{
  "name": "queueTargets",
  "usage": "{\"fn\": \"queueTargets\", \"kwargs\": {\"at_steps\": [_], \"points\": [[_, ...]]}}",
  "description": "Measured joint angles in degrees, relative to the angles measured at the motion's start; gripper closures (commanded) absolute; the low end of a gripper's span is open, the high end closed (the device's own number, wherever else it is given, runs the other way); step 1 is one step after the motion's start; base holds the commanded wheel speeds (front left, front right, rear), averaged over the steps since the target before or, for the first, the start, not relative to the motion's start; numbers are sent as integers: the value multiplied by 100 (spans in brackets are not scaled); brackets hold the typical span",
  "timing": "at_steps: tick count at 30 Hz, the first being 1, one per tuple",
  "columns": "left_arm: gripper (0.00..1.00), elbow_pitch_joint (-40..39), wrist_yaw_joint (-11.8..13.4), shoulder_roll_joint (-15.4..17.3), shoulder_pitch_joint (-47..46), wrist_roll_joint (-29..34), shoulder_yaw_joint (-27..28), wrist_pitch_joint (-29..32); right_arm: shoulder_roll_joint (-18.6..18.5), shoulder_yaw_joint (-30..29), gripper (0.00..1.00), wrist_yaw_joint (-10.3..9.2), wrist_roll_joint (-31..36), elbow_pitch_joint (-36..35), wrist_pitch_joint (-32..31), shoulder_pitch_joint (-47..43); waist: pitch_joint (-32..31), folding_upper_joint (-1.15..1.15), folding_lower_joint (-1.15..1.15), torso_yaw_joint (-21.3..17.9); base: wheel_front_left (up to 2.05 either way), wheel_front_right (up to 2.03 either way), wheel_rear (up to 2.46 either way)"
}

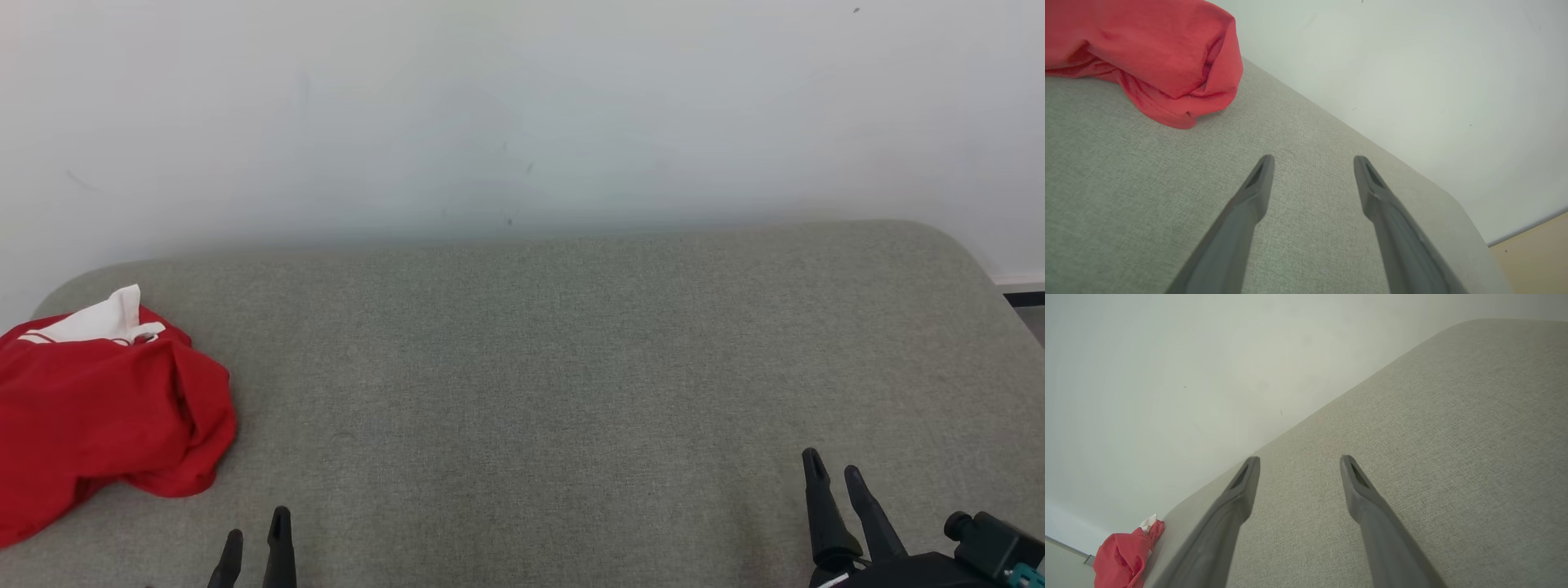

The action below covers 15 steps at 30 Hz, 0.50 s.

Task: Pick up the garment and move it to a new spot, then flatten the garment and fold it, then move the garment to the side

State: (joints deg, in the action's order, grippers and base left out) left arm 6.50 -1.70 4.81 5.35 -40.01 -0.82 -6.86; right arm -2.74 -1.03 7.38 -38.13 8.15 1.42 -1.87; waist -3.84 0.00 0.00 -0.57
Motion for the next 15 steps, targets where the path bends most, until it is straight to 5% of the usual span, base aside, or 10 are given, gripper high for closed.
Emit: {"fn": "queueTargets", "kwargs": {"at_steps": [15], "points": [[0, -224, 116, 60, 152, 951, -94, -221, -40, 141, 0, 0, 869, -103, -38, -169, -82, 0, 0, -15, 0, 0, 0]]}}
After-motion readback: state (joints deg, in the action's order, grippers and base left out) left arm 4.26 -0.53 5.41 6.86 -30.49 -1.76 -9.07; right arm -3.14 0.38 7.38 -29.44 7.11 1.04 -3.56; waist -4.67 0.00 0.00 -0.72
